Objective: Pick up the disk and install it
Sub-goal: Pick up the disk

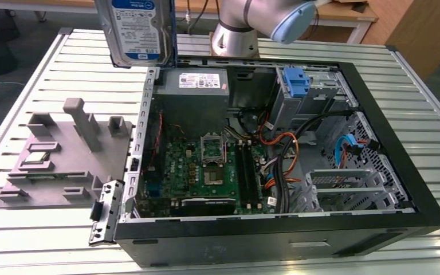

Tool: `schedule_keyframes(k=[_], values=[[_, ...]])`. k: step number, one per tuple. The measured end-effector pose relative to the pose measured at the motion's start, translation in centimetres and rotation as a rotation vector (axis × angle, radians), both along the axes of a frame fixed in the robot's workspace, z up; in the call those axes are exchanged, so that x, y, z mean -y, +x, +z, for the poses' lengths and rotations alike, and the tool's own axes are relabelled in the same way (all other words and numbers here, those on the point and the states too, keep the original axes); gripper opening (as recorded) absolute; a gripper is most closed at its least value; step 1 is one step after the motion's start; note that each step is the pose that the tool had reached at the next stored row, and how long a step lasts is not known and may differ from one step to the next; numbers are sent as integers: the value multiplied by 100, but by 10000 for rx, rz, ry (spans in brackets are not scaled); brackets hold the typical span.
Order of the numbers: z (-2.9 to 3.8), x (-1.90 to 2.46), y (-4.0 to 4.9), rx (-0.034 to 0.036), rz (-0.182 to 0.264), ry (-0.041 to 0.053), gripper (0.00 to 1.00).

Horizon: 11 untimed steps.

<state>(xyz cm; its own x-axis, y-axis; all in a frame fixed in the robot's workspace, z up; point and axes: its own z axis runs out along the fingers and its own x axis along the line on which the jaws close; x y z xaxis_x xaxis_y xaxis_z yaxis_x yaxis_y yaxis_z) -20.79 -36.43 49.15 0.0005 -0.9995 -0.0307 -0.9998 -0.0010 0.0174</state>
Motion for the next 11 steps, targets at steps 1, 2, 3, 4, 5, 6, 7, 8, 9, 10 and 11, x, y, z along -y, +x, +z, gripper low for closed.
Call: schedule_keyframes(k=[1, 2, 3, 4, 5, 6, 7, 8, 9, 10, 11], values=[[0, 0, 29, 0, 1, 0, 35], [-1, 0, 58, 0, 0, 0, 35], [-1, 0, 89, 0, -1, 0, 35], [-1, 0, 122, 0, -1, 0, 35], [-1, 0, 152, 0, -1, 0, 35], [-2, 0, 185, 0, 0, 0, 35], [-2, 0, 217, -1, 0, -1, 35], [-2, 0, 249, -1, 0, -1, 35], [-3, 0, 280, 0, 0, 0, 35], [-4, 0, 313, 0, 0, 0, 35], [-4, 0, 343, 0, 0, 0, 35]])
